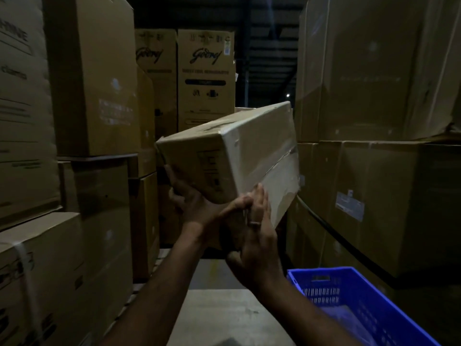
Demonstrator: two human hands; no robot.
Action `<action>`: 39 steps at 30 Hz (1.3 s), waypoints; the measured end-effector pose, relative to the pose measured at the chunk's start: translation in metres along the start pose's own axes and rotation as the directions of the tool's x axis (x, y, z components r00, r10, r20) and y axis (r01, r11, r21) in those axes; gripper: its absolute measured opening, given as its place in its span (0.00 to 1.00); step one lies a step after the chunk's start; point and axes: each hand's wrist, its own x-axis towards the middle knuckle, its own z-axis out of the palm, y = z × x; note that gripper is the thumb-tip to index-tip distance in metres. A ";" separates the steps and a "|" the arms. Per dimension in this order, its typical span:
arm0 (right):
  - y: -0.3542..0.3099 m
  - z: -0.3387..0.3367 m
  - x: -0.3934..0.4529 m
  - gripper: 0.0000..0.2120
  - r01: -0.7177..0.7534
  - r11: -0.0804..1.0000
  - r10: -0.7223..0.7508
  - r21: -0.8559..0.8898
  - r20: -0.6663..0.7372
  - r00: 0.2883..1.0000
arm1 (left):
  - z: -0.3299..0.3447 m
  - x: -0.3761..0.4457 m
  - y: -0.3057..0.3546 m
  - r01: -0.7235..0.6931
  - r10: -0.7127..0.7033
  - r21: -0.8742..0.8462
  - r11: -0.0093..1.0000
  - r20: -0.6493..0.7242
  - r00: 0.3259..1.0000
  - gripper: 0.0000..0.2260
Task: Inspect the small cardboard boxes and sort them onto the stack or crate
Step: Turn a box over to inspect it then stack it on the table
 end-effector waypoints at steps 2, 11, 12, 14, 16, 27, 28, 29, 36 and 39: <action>0.002 -0.011 0.001 0.33 0.065 0.988 -0.078 0.137 0.094 0.993 | -0.005 0.005 -0.006 -0.018 0.024 -0.093 0.995 0.068 0.997 0.58; 0.105 -0.119 0.069 0.55 -0.504 0.832 0.476 0.233 0.168 0.863 | -0.085 0.047 -0.020 -0.031 0.050 -0.297 0.954 0.059 0.997 0.58; 0.109 -0.126 0.071 0.56 -0.532 0.801 0.456 0.273 0.297 0.839 | -0.092 0.051 -0.024 0.029 0.010 -0.338 0.941 0.116 0.993 0.63; 0.105 -0.136 0.072 0.58 -0.601 0.733 0.413 0.319 0.494 0.765 | -0.101 0.050 -0.022 0.091 -0.025 -0.364 0.927 0.183 0.983 0.75; 0.095 -0.140 0.072 0.65 -0.663 0.661 0.399 0.353 0.582 0.708 | -0.105 0.049 -0.021 0.161 -0.092 -0.324 0.932 0.217 0.972 0.69; 0.062 -0.132 0.067 0.72 -0.500 0.623 0.368 0.601 0.339 0.866 | -0.091 0.061 -0.013 0.207 -0.177 -0.313 0.927 0.120 0.977 0.27; 0.065 -0.127 0.066 0.71 -0.460 0.665 0.374 0.588 0.270 0.887 | -0.090 0.065 -0.016 0.210 -0.195 -0.202 0.957 0.092 0.977 0.43; 0.069 -0.121 0.063 0.68 -0.420 0.734 0.383 0.534 0.185 0.905 | -0.086 0.065 -0.016 0.169 -0.164 -0.109 0.980 0.049 0.985 0.52; 0.017 -0.043 0.021 0.51 -0.265 0.964 0.249 0.003 -0.351 0.903 | 0.006 -0.027 0.006 0.168 -0.078 -0.173 0.970 0.437 0.896 0.45; 0.028 -0.041 0.021 0.50 -0.326 0.927 0.367 0.187 -0.266 0.891 | 0.017 -0.027 -0.007 0.159 -0.109 -0.234 0.959 0.211 0.971 0.41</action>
